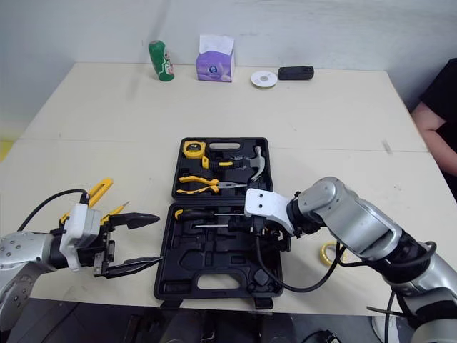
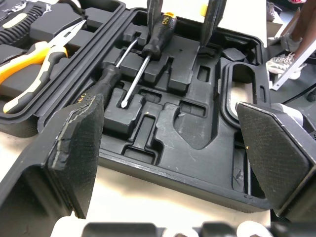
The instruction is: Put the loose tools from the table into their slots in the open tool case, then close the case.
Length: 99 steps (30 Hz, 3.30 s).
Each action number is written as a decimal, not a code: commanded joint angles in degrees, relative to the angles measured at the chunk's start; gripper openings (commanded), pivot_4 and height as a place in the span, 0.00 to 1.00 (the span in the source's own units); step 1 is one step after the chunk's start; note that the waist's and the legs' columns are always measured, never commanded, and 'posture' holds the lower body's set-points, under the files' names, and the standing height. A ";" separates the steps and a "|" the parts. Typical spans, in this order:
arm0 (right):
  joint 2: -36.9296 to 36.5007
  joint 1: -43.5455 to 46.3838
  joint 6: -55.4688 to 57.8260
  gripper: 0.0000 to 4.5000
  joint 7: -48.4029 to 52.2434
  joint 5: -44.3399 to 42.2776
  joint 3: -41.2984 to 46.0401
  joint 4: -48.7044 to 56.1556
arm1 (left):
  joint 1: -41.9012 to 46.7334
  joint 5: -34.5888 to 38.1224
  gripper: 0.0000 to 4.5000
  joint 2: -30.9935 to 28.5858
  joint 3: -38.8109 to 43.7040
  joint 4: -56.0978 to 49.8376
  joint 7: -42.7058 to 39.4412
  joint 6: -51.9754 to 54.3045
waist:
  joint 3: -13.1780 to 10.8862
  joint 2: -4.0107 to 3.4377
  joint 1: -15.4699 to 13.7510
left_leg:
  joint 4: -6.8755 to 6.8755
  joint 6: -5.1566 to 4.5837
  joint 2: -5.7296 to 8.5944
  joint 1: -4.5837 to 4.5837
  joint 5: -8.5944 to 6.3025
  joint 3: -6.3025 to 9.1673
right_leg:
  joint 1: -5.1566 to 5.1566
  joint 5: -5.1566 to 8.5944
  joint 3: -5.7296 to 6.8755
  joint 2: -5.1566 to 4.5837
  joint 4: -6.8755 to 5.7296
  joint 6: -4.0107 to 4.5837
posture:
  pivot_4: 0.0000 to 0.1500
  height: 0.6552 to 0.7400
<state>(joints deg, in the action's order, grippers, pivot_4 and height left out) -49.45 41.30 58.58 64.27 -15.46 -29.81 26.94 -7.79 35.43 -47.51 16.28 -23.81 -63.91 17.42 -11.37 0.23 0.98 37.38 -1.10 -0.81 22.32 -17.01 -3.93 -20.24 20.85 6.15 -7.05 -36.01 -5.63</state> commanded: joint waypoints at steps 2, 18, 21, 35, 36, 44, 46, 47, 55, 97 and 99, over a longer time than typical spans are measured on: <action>-2.26 1.79 0.02 0.83 2.51 -2.62 4.09 0.84 | -0.82 0.21 1.00 0.35 1.32 0.21 -0.36 -1.05 | 0.00 0.00 0.08 | -0.04 0.00 0.00 0.01 0.00 0.00 | -0.01 0.00 0.00 0.00 0.02 0.00 | 1.00 1.00; 6.27 -12.58 -22.24 0.83 2.74 -11.59 22.22 -6.41 | 0.79 -0.54 1.00 2.55 0.05 0.18 2.13 -2.65 | 0.00 0.05 0.43 | -0.03 -0.05 0.00 0.01 0.04 0.01 | 0.08 -0.03 0.04 0.05 -0.02 -0.05 | 1.00 1.00; 10.81 -15.68 -29.82 0.78 3.27 -10.61 20.93 -7.42 | 2.38 -0.71 1.00 2.70 -0.76 -0.05 3.13 -2.26 | 0.00 0.05 0.42 | -0.02 -0.05 0.00 -0.01 0.05 0.01 | 0.10 -0.03 0.03 0.05 -0.01 -0.05 | 1.00 1.00; 20.25 -18.18 -47.08 0.00 1.30 -1.32 14.34 -20.64 | 5.44 -0.39 1.00 2.24 -2.38 -1.48 4.97 0.58 | 0.00 0.05 0.50 | -0.01 -0.01 0.00 -0.02 0.07 0.01 | 0.09 -0.03 0.01 0.11 -0.14 -0.05 | 1.00 1.00; 20.12 -18.04 -47.61 0.00 0.74 -0.15 14.04 -21.75 | 5.41 -0.43 1.00 2.22 -2.48 -1.65 5.01 0.67 | 0.00 0.05 0.50 | -0.01 -0.01 0.00 -0.02 0.07 0.01 | 0.09 -0.03 0.01 0.11 -0.14 -0.05 | 1.00 1.00; 19.29 -18.70 -48.31 0.00 0.08 4.49 11.63 -26.10 | 3.95 -0.76 1.00 2.00 -1.93 -2.17 4.78 0.25 | 0.01 0.06 0.52 | 0.01 0.01 -0.02 -0.09 0.09 0.01 | 0.11 -0.03 -0.02 0.14 -0.23 -0.05 | 1.00 1.00; 19.27 -19.24 -47.39 0.00 -0.21 5.10 10.94 -26.94 | 3.59 -0.88 1.00 1.89 -1.69 -2.04 4.60 0.00 | 0.02 0.07 0.57 | 0.01 0.01 -0.02 -0.15 0.09 0.01 | 0.16 -0.03 -0.03 0.14 -0.23 -0.05 | 1.00 1.00; 19.25 -19.31 -46.48 0.00 -0.61 5.39 10.70 -27.27 | 3.51 -0.95 1.00 1.86 -1.63 -1.96 4.57 -0.11 | 0.02 0.07 0.59 | -0.01 0.02 -0.02 -0.26 0.09 0.01 | 0.26 -0.03 -0.03 0.14 -0.22 -0.05 | 1.00 1.00; 20.12 -18.89 -37.33 0.00 -4.46 7.15 7.54 -25.33 | 2.35 -1.74 1.00 2.19 -1.20 -0.89 3.93 -1.81 | 0.19 0.28 0.82 | -0.24 0.19 -0.10 -1.02 -0.08 0.00 | 0.87 0.03 -0.12 0.12 0.07 0.05 | 1.00 1.00; 2.68 -44.25 -80.60 0.99 -9.47 -3.91 67.57 -49.39 | -11.81 -10.09 1.00 6.29 37.68 36.92 22.93 -20.23 | 0.09 0.28 -0.74 | -0.33 -0.18 -0.15 -0.79 -0.45 -0.10 | 0.71 0.02 -0.05 0.11 0.42 0.13 | 1.00 1.00; 1.51 -45.85 -83.07 0.99 -12.89 -3.02 70.76 -56.52 | -12.33 -11.73 1.00 5.31 39.75 41.86 26.56 -21.23 | 0.08 0.29 -0.72 | -0.34 -0.29 -0.16 -0.80 -0.54 -0.10 | 0.71 0.02 -0.06 0.07 0.42 0.13 | 1.00 1.00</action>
<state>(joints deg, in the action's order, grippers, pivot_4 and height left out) -45.85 -3.40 -21.54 54.54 -19.11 36.79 -25.07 -19.33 24.89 -40.60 52.40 14.99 -40.53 -2.12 -11.29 0.52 0.27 37.03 -1.39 -0.97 21.52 -17.56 -4.03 -19.53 20.87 6.09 -7.00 -35.58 -5.50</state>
